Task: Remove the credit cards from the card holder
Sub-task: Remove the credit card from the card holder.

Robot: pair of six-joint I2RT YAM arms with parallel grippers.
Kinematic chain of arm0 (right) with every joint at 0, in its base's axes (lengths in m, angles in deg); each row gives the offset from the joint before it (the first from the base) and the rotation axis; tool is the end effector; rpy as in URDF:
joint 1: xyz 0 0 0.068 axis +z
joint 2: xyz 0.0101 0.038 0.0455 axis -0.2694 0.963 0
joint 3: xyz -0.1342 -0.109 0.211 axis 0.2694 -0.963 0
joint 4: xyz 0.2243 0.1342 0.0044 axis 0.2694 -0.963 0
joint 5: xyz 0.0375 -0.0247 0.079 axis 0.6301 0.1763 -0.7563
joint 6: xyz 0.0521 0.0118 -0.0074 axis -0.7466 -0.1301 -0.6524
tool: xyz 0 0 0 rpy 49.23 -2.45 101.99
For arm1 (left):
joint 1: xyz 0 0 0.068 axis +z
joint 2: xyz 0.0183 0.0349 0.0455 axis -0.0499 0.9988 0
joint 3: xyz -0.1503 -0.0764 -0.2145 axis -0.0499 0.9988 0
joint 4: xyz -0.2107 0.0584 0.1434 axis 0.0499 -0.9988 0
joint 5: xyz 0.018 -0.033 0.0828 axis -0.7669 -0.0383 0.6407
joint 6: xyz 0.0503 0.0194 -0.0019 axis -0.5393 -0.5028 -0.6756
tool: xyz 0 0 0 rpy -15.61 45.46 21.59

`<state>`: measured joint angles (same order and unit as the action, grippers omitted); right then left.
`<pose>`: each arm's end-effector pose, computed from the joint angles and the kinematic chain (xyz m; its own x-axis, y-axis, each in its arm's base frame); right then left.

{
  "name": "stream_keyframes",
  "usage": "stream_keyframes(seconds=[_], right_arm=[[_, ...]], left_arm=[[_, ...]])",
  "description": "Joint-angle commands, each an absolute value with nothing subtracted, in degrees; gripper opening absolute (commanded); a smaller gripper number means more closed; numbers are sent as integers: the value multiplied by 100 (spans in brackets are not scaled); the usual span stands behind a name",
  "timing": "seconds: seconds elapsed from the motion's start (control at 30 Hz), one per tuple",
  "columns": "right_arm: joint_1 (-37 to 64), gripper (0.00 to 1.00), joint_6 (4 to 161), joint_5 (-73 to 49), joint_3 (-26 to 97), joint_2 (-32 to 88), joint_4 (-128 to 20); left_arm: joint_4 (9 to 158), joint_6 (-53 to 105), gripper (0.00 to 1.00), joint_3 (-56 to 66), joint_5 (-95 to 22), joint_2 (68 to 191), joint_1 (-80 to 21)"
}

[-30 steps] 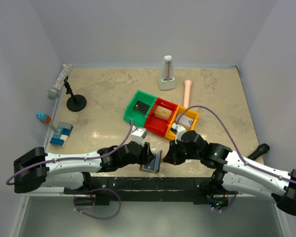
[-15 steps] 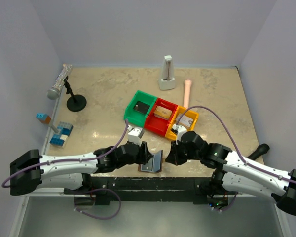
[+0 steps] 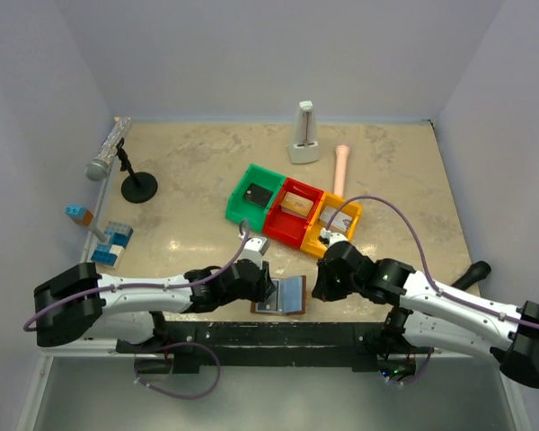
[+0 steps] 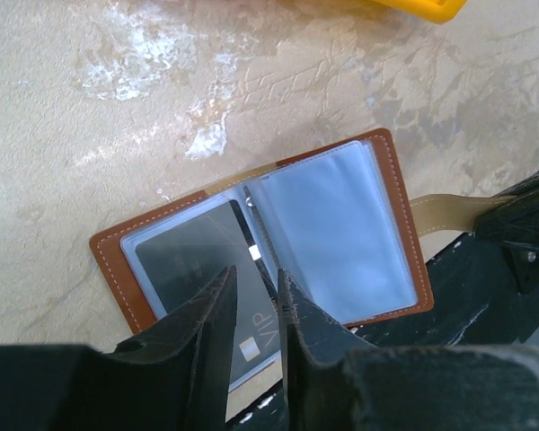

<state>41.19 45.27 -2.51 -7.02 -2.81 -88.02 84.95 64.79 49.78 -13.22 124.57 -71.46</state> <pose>0.0947 0.1428 0.2167 -0.8820 -0.0755 -0.4651 -0.2937 0.8600 0.4174 0.0946 -0.2157 0.1711 -0.7800 -0.0350 -0.6249 0.3539 0.7988 -0.4865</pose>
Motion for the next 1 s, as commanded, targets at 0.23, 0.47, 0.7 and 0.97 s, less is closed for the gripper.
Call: stream_keyframes(seconds=[0.23,0.47,0.7,0.97], right_arm=[[4071,46,3982,592,-410,-463,-9757],[4106,50,4412,470,22,-630,-9434],[4106,27,4756,-1304,-576,-562,-7018],[4097,10,4395,-1798,-944,783,-5865]], left_arm=[[8872,6651,25,5377,-1335,12422,-7062],[8845,6625,25,5483,-1255,12070,-7054],[9196,6678,24,5781,-1352,11788,-7062],[9320,6669,20,5826,-1414,11946,-7054]])
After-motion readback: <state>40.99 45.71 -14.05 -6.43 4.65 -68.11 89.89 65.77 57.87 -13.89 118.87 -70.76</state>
